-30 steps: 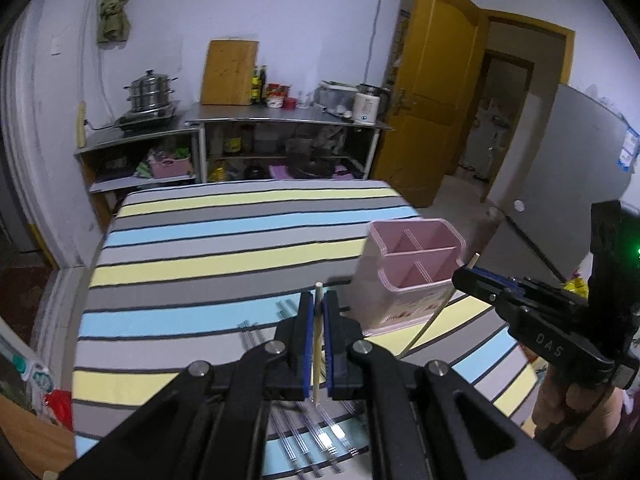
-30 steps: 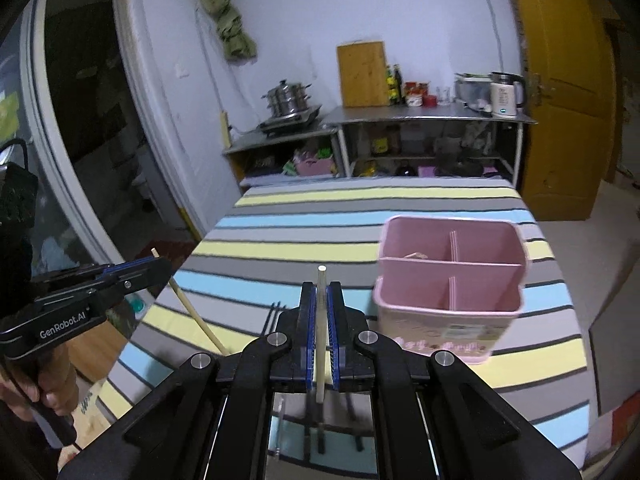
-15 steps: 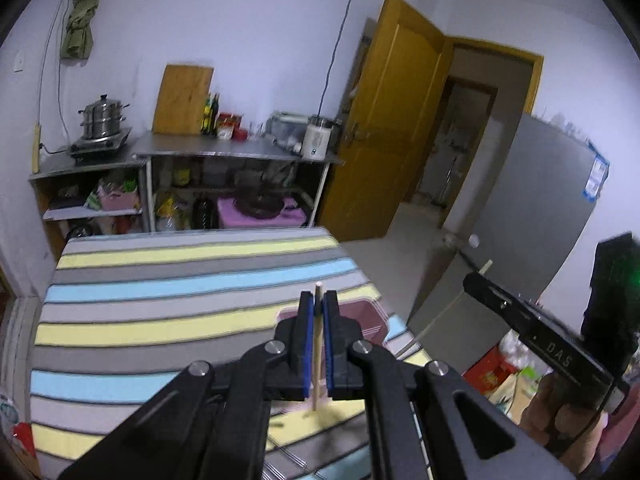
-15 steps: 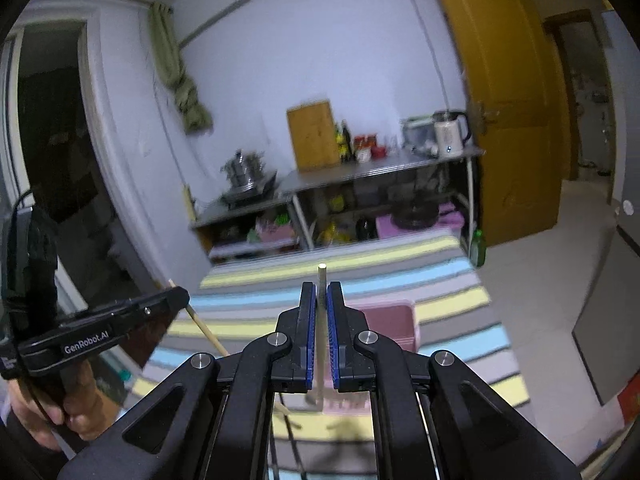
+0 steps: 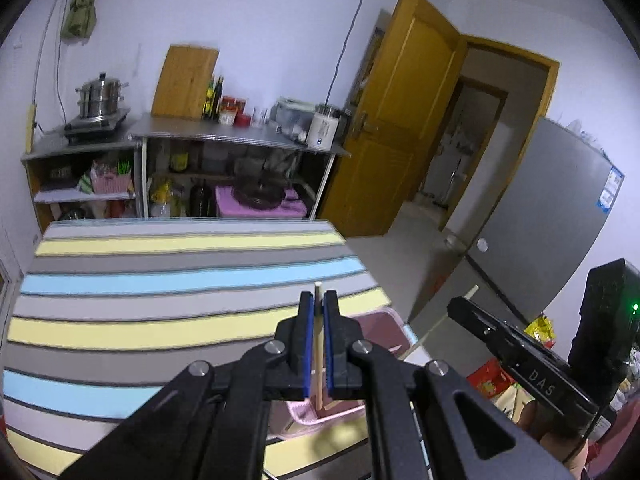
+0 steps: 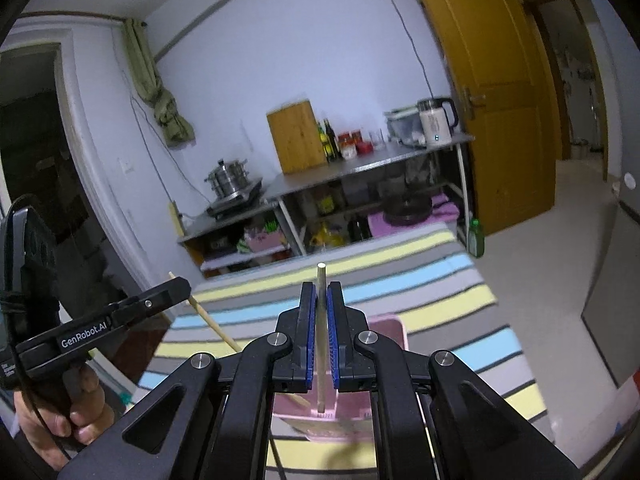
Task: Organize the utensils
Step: 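Carry the wooden chopsticks into the pink basket and open both tools, then move both tools back over the remaining chopsticks on the table, then close the left tool on a black chopstick while the right tool grasps another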
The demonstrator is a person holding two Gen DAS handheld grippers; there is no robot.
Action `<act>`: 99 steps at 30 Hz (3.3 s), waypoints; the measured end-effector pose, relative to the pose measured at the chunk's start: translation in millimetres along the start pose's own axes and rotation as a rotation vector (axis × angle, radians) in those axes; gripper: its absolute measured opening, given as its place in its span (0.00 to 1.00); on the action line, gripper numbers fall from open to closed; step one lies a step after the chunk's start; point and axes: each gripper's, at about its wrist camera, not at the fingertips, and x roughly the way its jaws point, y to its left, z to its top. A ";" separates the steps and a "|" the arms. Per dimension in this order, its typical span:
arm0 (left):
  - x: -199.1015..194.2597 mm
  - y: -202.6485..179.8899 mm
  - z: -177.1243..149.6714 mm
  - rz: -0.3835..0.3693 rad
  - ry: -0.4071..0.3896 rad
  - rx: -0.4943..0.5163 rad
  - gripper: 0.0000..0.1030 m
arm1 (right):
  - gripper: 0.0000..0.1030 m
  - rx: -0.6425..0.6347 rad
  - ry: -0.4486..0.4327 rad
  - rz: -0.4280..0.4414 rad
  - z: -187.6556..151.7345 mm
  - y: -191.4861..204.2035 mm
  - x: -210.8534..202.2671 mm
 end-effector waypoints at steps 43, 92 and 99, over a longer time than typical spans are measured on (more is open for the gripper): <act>-84.0 93.9 -154.5 0.165 0.008 -0.100 0.19 | 0.20 -0.189 0.130 0.080 -126.7 57.5 -38.0; -31.2 219.2 -186.7 0.356 0.230 -0.238 0.09 | 0.12 -0.312 0.547 0.139 -179.5 143.4 186.6; -25.6 229.9 -179.0 0.343 0.226 -0.256 0.09 | 0.10 -0.346 0.547 0.112 -178.1 151.3 196.7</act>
